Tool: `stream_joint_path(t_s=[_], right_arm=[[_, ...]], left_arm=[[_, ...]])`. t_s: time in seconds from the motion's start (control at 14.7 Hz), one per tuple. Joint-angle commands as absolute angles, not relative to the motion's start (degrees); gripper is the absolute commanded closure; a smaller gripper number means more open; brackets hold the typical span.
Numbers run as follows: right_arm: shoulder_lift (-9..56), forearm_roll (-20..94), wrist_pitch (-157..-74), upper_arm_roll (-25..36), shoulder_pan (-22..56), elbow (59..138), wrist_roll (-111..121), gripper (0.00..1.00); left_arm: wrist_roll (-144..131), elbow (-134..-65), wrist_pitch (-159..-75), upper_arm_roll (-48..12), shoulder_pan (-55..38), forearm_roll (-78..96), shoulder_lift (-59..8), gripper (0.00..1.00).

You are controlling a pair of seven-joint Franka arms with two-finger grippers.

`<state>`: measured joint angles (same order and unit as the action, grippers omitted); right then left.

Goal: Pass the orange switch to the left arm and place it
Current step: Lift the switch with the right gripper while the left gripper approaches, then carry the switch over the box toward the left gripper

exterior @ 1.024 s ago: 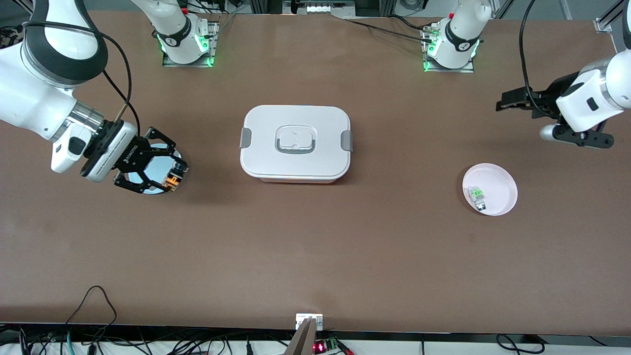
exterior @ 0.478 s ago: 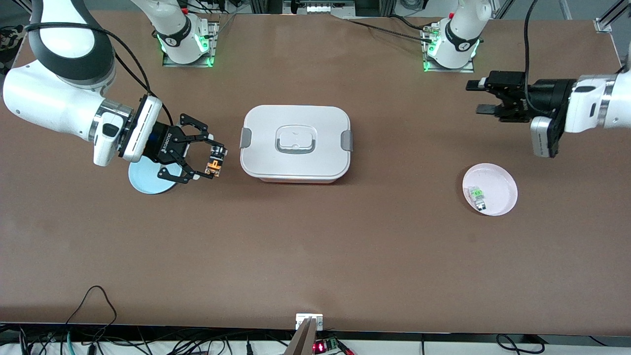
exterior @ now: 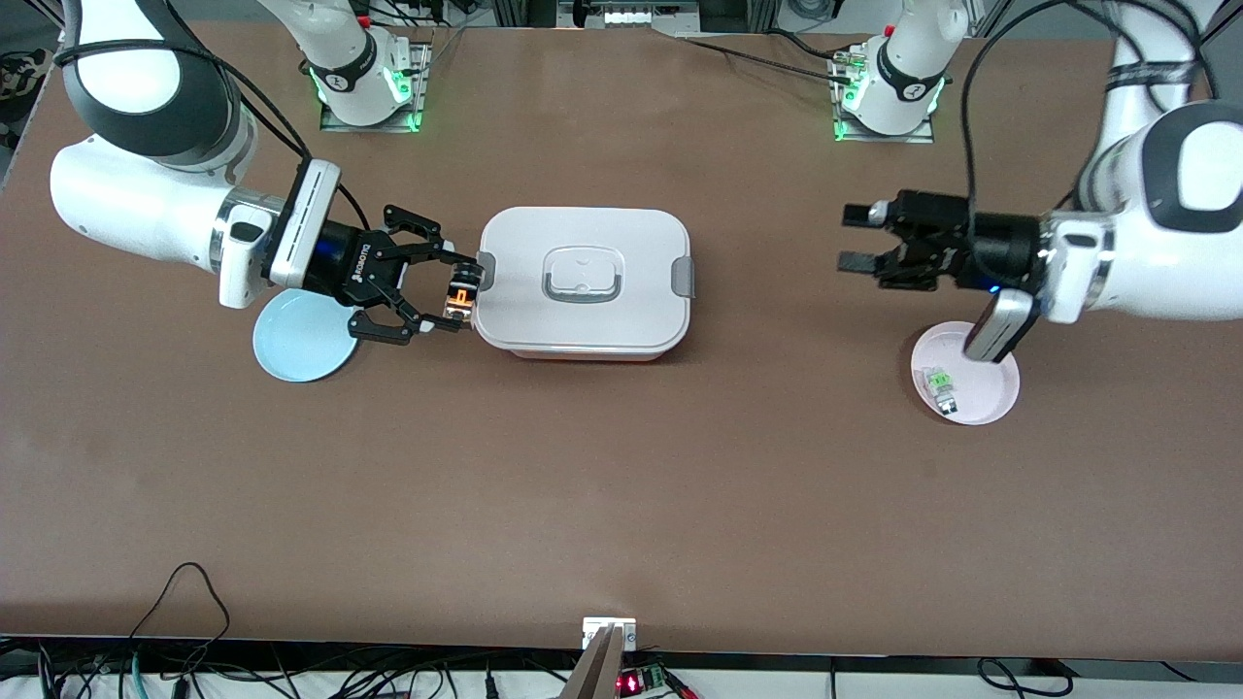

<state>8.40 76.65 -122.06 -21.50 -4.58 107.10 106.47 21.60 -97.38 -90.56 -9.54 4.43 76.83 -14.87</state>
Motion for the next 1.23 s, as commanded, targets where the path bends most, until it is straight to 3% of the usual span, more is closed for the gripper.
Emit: stream_joint_path(t_s=[0.0, 0.2, 0.34, 0.68, 1.02, 1.16], right_arm=[[8.4, 80.4, -121.6, -22.3, -4.2, 106.6, 108.5, 0.74], [8.5, 81.6, -122.3, -22.6, -2.8, 106.4, 108.7, 0.74], [8.6, 81.7, -124.0, -22.7, -1.3, 106.4, 108.9, 0.74], [8.7, 84.8, -130.6, -23.5, 2.9, 106.3, 109.0, 0.74], [8.7, 85.0, -131.8, -24.3, 3.1, 106.3, 108.9, 0.74], [8.7, 85.2, -132.2, -24.3, 3.4, 106.3, 108.4, 0.74]], left_arm=[[22.9, -97.0, -98.5, -14.5, 4.4, 85.1, -17.9, 0.01], [23.3, -96.1, -112.5, -21.2, 3.3, 93.1, -20.3, 0.02], [25.0, -95.8, -119.2, -22.6, 0.4, 98.9, -20.7, 0.04], [30.3, -96.1, -126.4, -22.6, -6.7, 101.3, -22.0, 0.09], [30.8, -96.1, -126.5, -22.7, -8.3, 101.7, -22.4, 0.1], [31.0, -95.9, -126.5, -22.8, -10.0, 101.8, -22.8, 0.15]])
